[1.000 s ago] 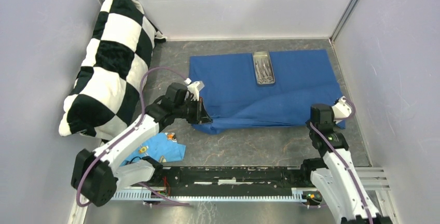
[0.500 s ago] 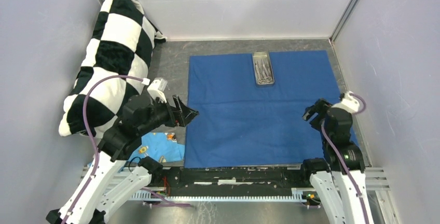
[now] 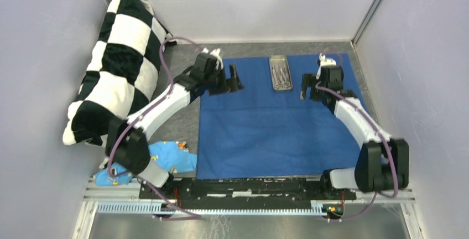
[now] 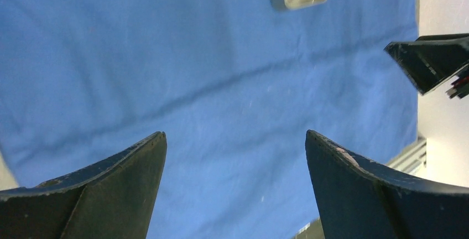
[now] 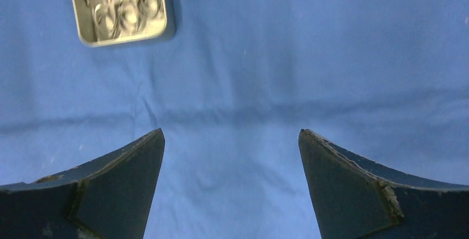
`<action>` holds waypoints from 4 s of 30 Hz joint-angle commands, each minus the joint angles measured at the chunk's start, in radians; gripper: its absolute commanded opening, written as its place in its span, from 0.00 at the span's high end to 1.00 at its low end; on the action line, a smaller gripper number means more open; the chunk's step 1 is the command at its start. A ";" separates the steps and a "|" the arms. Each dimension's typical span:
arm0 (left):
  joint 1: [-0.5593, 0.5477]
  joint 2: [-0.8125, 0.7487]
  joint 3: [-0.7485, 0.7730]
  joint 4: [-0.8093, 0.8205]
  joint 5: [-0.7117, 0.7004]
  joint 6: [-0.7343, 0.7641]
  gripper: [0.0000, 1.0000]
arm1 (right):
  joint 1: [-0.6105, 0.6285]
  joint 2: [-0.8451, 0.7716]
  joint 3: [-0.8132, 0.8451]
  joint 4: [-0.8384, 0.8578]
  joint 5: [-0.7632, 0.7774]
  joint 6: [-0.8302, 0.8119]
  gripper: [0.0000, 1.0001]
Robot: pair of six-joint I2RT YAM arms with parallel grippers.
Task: Open and lay out the surgical kit
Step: Smooth out the surgical kit at the center of the board.
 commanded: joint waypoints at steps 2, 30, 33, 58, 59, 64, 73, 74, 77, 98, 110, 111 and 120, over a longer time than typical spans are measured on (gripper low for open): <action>0.025 0.200 0.193 0.094 -0.047 0.075 0.00 | -0.030 0.171 0.146 0.138 0.030 -0.101 0.02; 0.340 0.937 0.586 0.176 0.016 -0.039 0.06 | -0.234 1.002 0.809 0.097 0.159 -0.298 0.02; 0.362 1.006 0.687 0.142 0.059 -0.043 0.05 | -0.236 1.057 0.896 0.050 0.163 -0.299 0.02; 0.041 0.153 0.034 0.158 0.197 0.033 0.02 | 0.212 0.158 0.097 -0.099 -0.002 -0.036 0.02; 0.003 0.103 -0.036 0.180 0.196 0.029 0.03 | 0.262 0.119 0.055 -0.101 0.010 -0.015 0.02; -0.113 -0.102 -0.278 0.244 0.139 -0.019 0.05 | 0.471 0.052 -0.104 -0.084 0.038 -0.012 0.02; -0.119 -0.248 -0.471 0.248 0.079 -0.055 0.06 | 0.687 -0.003 -0.325 -0.173 0.165 0.180 0.02; -0.119 -0.275 -0.505 0.257 0.063 -0.077 0.06 | 0.723 -0.022 -0.328 -0.193 0.175 0.210 0.02; -0.118 -0.381 -0.603 0.296 0.054 -0.141 0.06 | 0.776 -0.080 -0.287 -0.266 0.197 0.266 0.02; -0.129 -0.221 -0.682 0.304 -0.023 -0.087 0.02 | 0.172 0.007 -0.307 -0.050 0.245 0.100 0.02; -0.129 -0.433 -0.650 0.185 -0.003 -0.118 0.01 | 0.172 -0.322 -0.393 -0.143 0.020 0.238 0.02; -0.129 -0.426 -0.613 0.173 0.003 -0.108 0.01 | 0.171 -0.313 -0.356 -0.154 0.066 0.217 0.02; -0.129 -0.185 -0.501 0.337 0.082 -0.080 0.01 | 0.100 -0.013 -0.139 -0.149 0.240 0.138 0.02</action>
